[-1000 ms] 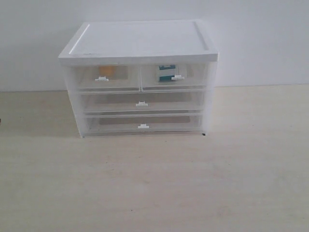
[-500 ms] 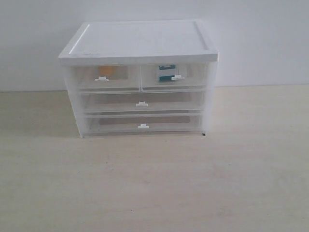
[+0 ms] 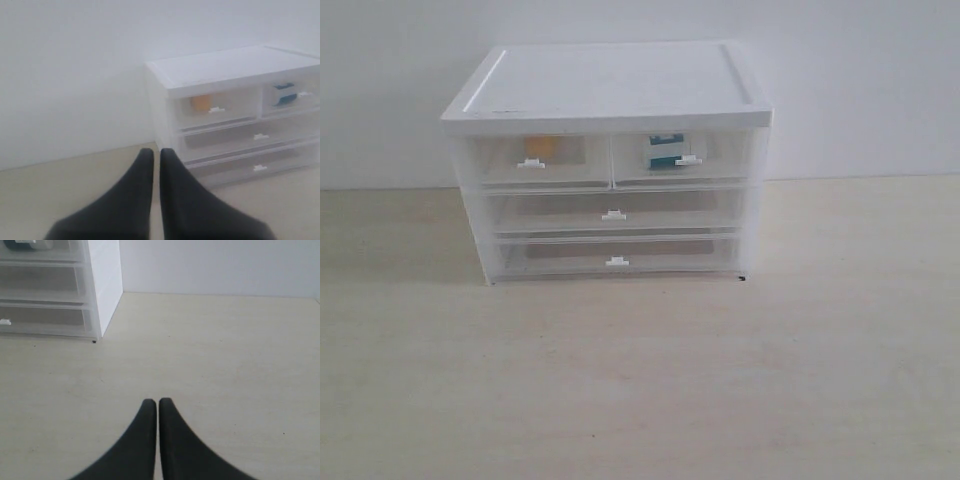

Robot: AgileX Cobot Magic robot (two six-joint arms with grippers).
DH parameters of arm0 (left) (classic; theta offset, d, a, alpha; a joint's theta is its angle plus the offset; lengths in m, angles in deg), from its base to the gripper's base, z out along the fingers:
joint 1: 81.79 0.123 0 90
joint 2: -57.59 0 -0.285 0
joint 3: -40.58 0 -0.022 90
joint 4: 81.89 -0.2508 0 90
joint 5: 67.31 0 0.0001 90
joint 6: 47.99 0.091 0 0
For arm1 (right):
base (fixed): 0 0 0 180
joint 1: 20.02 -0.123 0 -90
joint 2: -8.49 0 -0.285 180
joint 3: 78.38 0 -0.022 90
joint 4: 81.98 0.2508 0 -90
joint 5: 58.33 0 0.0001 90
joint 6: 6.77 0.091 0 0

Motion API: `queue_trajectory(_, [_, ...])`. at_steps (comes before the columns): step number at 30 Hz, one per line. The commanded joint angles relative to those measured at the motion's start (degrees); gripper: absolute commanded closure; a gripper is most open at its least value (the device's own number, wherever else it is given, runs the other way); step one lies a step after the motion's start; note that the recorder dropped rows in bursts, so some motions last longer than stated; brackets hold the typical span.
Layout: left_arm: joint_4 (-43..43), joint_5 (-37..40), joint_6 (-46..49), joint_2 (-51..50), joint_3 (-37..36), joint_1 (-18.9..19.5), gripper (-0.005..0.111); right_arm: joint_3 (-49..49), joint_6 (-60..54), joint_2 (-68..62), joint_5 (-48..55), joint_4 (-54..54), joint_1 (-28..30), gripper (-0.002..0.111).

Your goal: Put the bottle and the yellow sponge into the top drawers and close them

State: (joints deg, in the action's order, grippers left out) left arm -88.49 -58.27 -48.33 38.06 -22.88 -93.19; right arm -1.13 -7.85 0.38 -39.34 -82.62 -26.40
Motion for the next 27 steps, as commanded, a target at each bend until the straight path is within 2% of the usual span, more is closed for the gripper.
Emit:
queue_trajectory(1, [0.85, -0.41, 0.34, 4.48, -3.09, 4.04, 0.103, -0.04, -0.08, 0.32, -0.59, 0.04, -0.12, 0.108])
queue_trajectory(3, [1.26, -0.41, 0.34, 5.8, -4.35, 5.19, 0.103, -0.04, -0.08, 0.32, -0.59, 0.04, -0.12, 0.108])
queue_trajectory(12, [2.37, -1.7, -0.08, 6.5, -8.81, 5.19, 0.103, -0.04, -0.08, 0.32, -0.59, 0.04, -0.12, 0.108])
queue_trajectory(16, [3.34, -2.02, -0.01, 11.75, -11.45, 5.19, 0.103, -0.04, -0.08, 0.32, -0.59, 0.04, -0.12, 0.108])
queue_trajectory(20, [3.34, -1.3, 0.34, 11.75, -13.52, 5.19, 0.103, -0.04, -0.08, 0.32, -0.59, 0.04, -0.12, 0.108])
queue_trajectory(27, [4.27, -0.07, 0.34, 11.75, -13.75, 5.59, 0.103, -0.04, -0.08, 0.32, -0.59, 0.04, -0.12, 0.108])
